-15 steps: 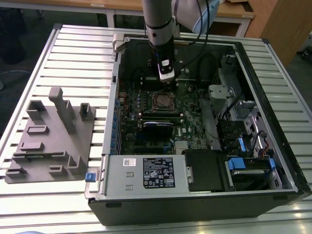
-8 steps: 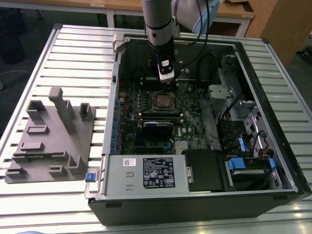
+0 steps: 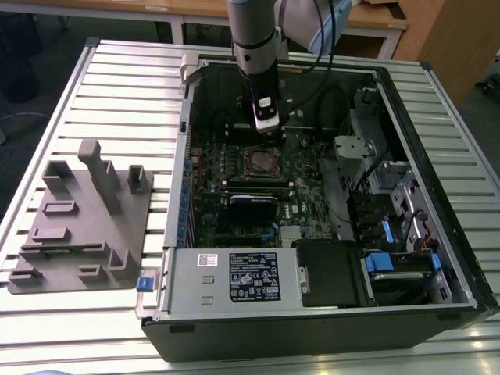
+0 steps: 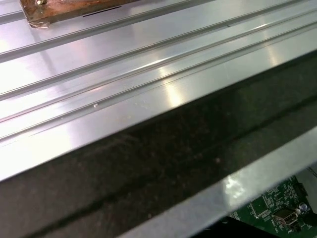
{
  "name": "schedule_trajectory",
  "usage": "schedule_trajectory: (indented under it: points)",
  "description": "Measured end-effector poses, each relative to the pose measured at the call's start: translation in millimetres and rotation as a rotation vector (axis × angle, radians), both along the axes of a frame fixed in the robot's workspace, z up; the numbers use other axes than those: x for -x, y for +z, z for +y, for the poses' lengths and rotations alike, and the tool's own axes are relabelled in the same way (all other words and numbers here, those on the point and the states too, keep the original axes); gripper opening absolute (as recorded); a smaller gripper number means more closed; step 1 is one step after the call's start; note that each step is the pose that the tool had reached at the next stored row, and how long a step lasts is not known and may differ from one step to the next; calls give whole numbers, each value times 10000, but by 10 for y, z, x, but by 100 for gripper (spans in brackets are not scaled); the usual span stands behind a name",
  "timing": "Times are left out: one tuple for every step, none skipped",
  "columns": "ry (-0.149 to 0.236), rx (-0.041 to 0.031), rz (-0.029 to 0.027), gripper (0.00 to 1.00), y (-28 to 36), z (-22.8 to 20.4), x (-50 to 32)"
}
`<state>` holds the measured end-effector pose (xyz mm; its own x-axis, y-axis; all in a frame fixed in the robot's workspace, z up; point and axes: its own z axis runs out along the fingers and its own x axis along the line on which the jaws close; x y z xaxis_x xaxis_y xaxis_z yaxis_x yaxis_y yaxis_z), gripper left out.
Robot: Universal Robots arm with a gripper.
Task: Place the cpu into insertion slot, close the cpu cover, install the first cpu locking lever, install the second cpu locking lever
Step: 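Install the first cpu locking lever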
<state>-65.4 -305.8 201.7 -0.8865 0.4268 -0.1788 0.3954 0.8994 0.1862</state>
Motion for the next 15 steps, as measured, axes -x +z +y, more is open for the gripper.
schedule_trajectory:
  points:
    - [3, -1, -10, 11, -2, 0, 1]
    - [16, -2, -27, 11, -6, 0, 4]
    - [41, 0, -46, 11, -7, 0, 7]
    - [67, -1, -59, 11, -7, -1, 9]
    - [77, -1, -65, 11, -8, 0, 9]
    - [79, -1, -68, 11, -8, 0, 10]
    - [81, -2, -73, 11, -8, 0, 11]
    - [88, -2, -80, 11, -9, -1, 13]
    - [101, -8, -88, 11, -10, -1, 14]
    - [111, -9, -90, 11, -10, -1, 15]
    - [117, -9, -92, 11, -10, -1, 16]
    - [128, -10, -94, 11, -10, -1, 17]
    - [140, -10, -97, 11, -11, -1, 17]
    - [150, -10, -99, 11, -12, -1, 17]
    - [160, -6, -100, 11, -13, -1, 18]
